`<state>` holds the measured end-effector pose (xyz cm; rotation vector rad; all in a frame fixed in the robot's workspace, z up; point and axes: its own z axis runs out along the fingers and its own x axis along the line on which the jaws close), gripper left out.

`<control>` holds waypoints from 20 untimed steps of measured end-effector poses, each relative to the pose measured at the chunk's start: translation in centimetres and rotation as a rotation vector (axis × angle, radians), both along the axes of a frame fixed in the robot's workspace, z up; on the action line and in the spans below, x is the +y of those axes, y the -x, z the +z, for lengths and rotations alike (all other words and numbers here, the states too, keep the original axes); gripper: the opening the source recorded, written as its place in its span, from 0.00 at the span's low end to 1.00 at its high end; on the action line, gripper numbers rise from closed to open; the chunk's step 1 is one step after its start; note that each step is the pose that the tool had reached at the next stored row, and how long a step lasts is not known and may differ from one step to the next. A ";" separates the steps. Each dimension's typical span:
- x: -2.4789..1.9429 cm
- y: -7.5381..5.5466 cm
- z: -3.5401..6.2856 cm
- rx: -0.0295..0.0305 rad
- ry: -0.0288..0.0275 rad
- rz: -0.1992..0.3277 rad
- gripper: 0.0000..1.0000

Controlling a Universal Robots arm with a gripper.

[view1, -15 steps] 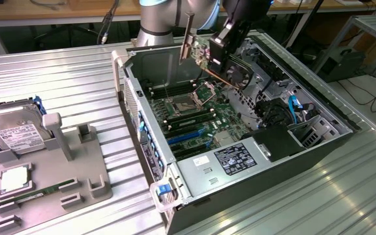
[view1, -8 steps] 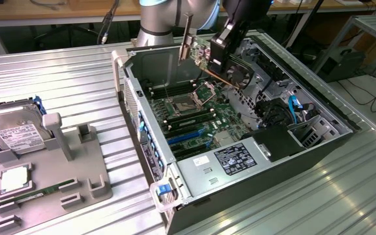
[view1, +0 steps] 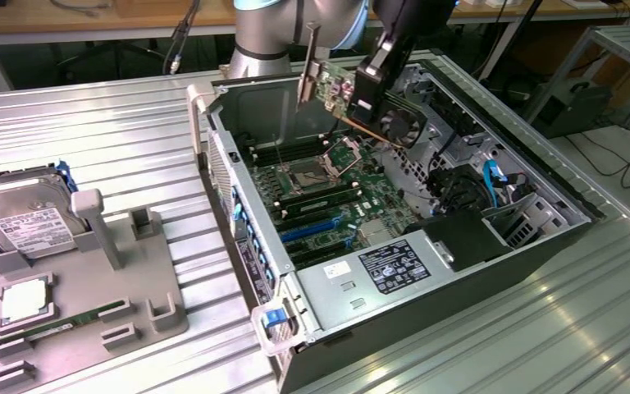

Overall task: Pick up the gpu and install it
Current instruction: 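Insert the gpu into the slot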

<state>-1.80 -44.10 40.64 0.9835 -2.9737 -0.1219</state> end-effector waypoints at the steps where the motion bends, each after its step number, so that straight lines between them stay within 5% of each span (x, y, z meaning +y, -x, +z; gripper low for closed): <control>1: 0.00 0.0 0.00 0.0000 0.0000 0.007 0.28; 20: 0.00 0.0 0.00 0.0000 0.0000 0.157 0.28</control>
